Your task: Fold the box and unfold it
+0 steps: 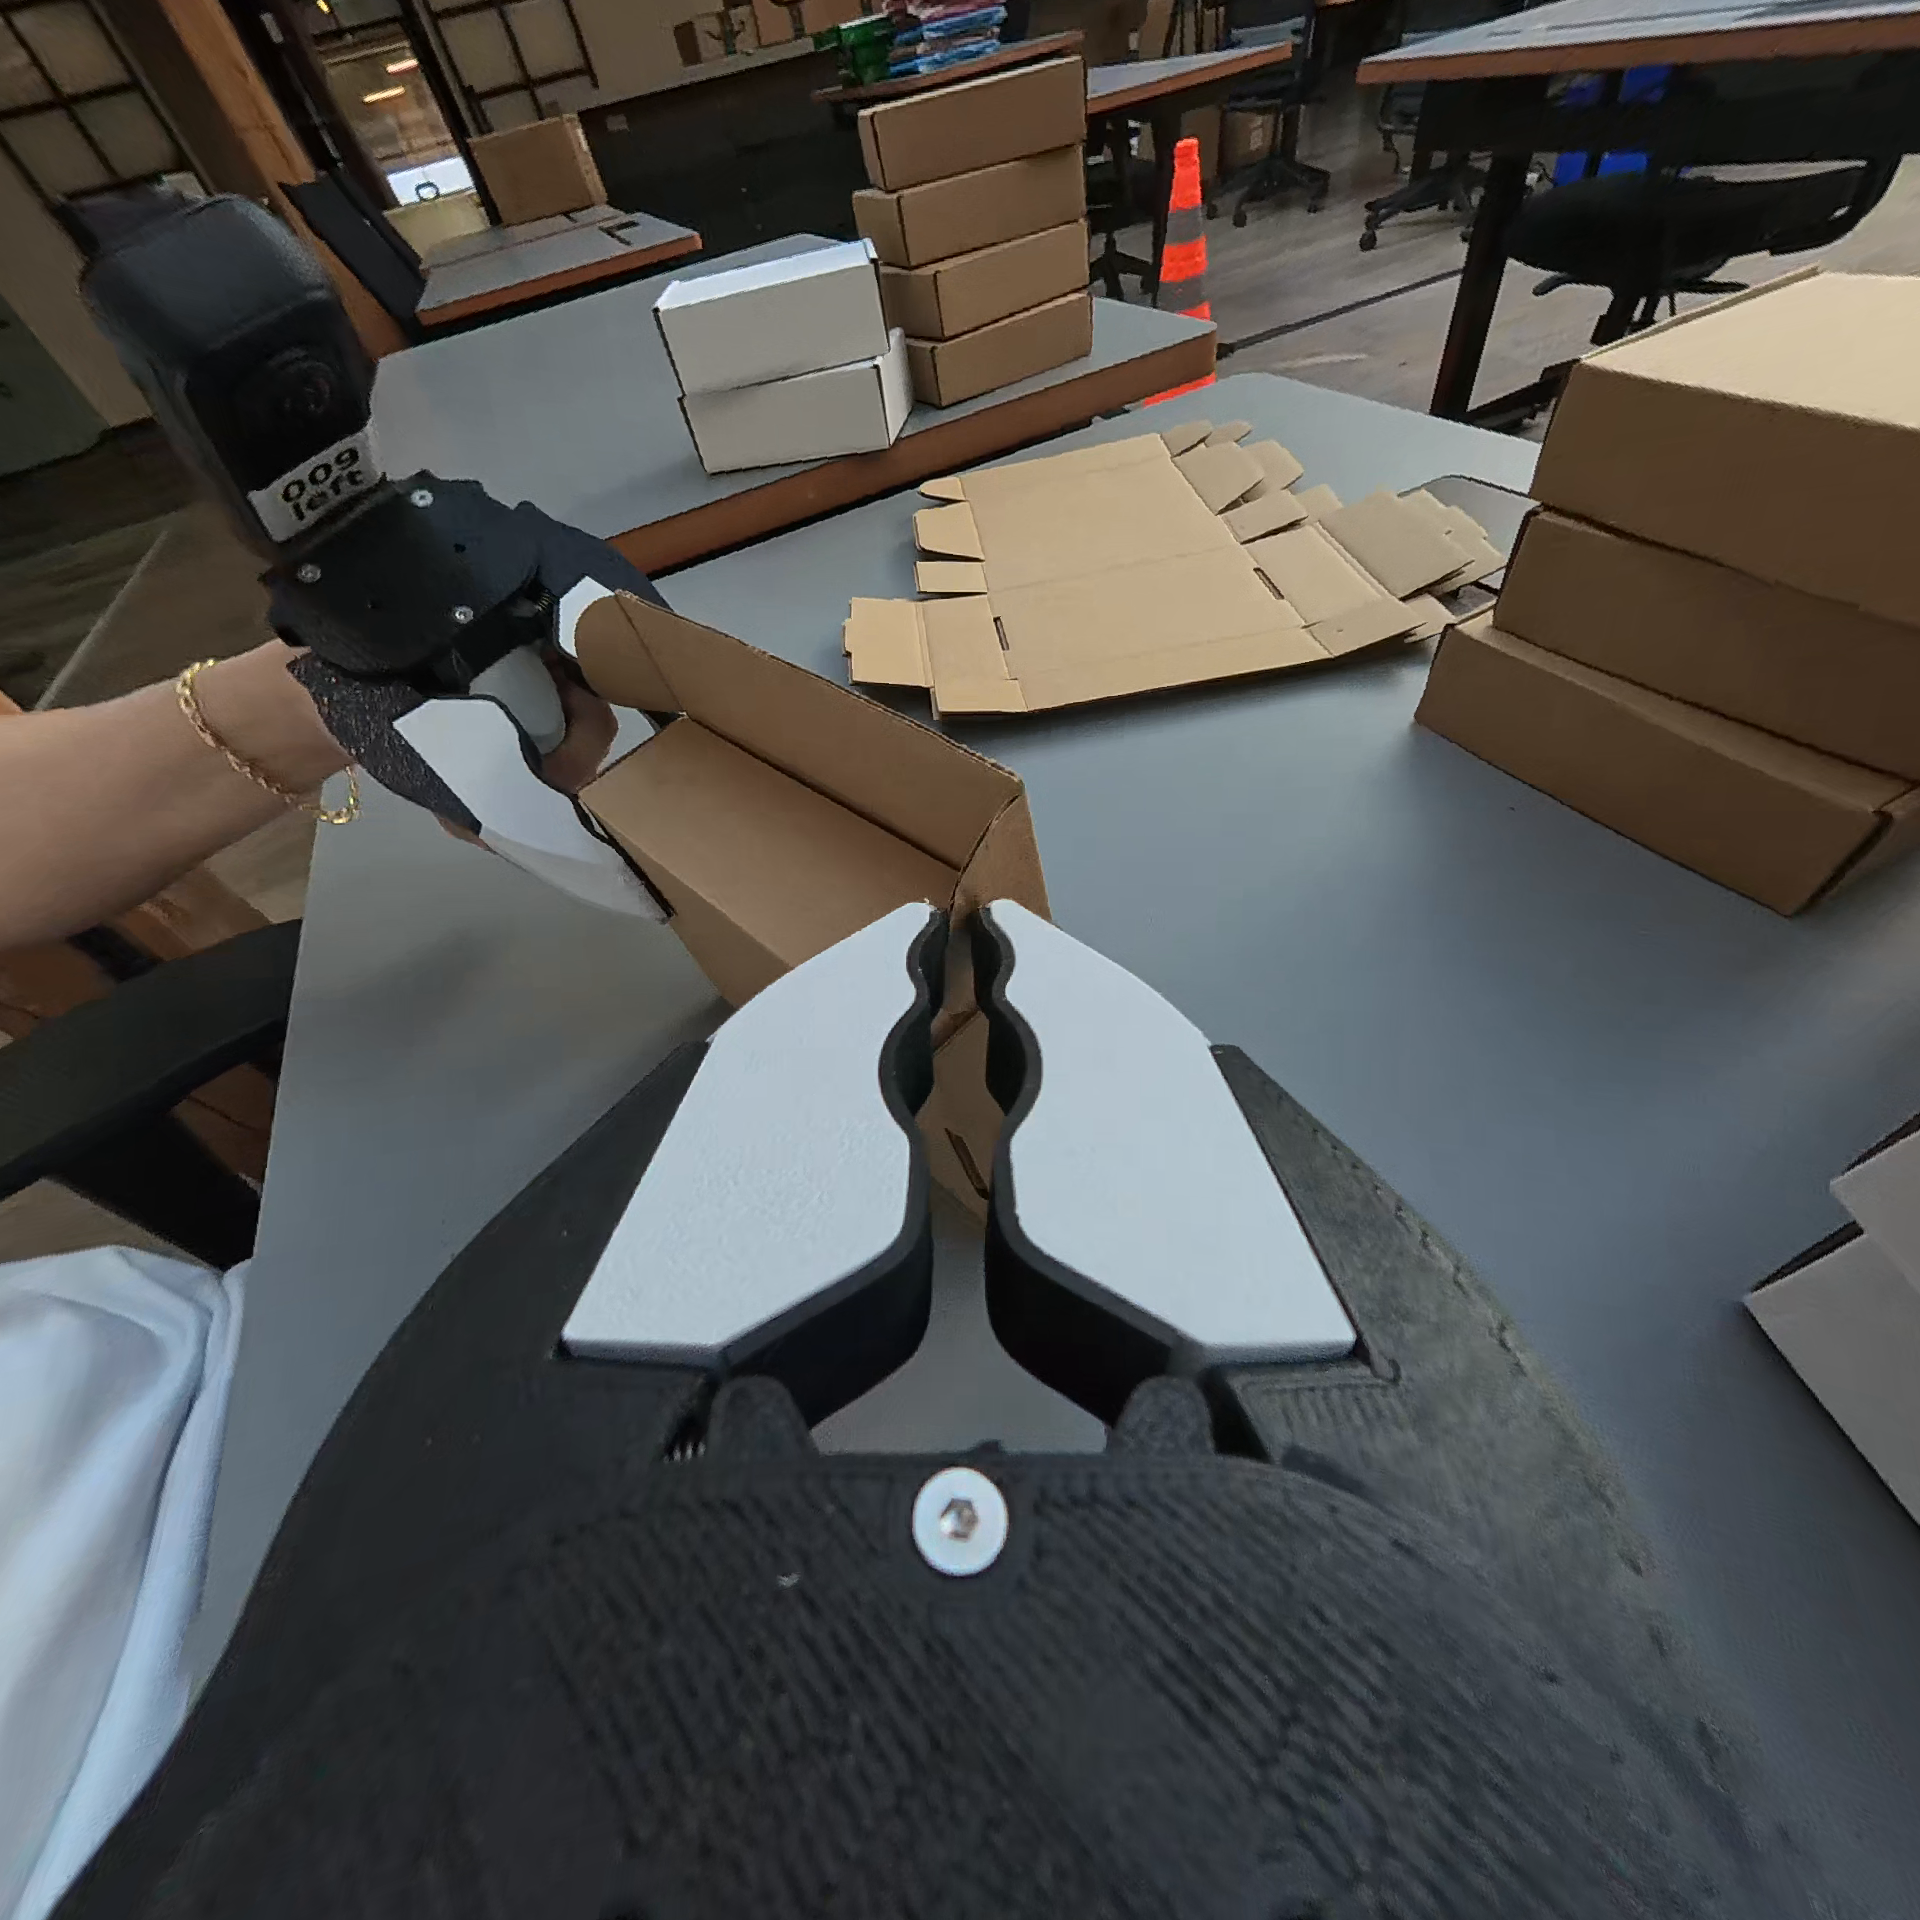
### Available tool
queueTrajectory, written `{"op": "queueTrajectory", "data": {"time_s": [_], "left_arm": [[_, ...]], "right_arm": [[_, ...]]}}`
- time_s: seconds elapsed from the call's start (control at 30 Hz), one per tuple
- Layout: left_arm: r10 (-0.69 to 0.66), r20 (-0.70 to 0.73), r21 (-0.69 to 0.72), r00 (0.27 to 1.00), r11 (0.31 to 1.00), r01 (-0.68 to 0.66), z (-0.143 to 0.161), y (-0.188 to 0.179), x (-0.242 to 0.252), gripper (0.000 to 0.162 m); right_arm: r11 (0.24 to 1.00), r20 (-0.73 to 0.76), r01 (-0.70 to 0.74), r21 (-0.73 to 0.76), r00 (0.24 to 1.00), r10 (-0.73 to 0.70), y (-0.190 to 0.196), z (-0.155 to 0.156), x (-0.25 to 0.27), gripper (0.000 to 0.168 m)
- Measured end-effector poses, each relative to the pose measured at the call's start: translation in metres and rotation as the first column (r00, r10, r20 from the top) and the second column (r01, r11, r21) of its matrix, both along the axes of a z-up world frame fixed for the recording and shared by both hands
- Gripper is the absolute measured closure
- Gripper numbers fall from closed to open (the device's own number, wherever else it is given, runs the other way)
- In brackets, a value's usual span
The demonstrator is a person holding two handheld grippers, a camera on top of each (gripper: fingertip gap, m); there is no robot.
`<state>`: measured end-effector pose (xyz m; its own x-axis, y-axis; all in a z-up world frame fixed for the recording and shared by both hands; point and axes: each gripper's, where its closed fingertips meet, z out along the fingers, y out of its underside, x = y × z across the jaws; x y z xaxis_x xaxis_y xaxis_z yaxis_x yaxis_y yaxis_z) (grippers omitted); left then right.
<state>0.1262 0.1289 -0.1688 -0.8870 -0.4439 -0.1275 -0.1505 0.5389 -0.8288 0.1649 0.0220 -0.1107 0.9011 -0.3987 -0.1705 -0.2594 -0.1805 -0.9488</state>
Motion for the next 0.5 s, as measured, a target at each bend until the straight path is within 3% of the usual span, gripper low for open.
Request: {"op": "queueTrajectory", "data": {"time_s": [0.1, 0.37, 0.5], "left_arm": [[0.022, -0.001, 0.012, 1.000, 1.000, -0.022, 0.000, 0.000, 0.002, 0.112], [0.050, -0.020, -0.022, 0.999, 0.998, -0.051, -0.001, 0.001, 0.005, 0.112], [0.071, 0.043, -0.002, 0.997, 0.997, -0.071, -0.001, 0.006, 0.007, 0.106]], "right_arm": [[0.998, -0.052, 0.045, 0.032, 0.998, -0.043, 0.001, 0.001, 0.004, 0.164], [0.990, 0.088, 0.102, -0.095, 0.992, -0.093, 0.001, -0.009, 0.011, 0.165], [0.984, 0.103, 0.141, -0.109, 0.986, -0.130, 0.004, -0.009, 0.014, 0.166]]}}
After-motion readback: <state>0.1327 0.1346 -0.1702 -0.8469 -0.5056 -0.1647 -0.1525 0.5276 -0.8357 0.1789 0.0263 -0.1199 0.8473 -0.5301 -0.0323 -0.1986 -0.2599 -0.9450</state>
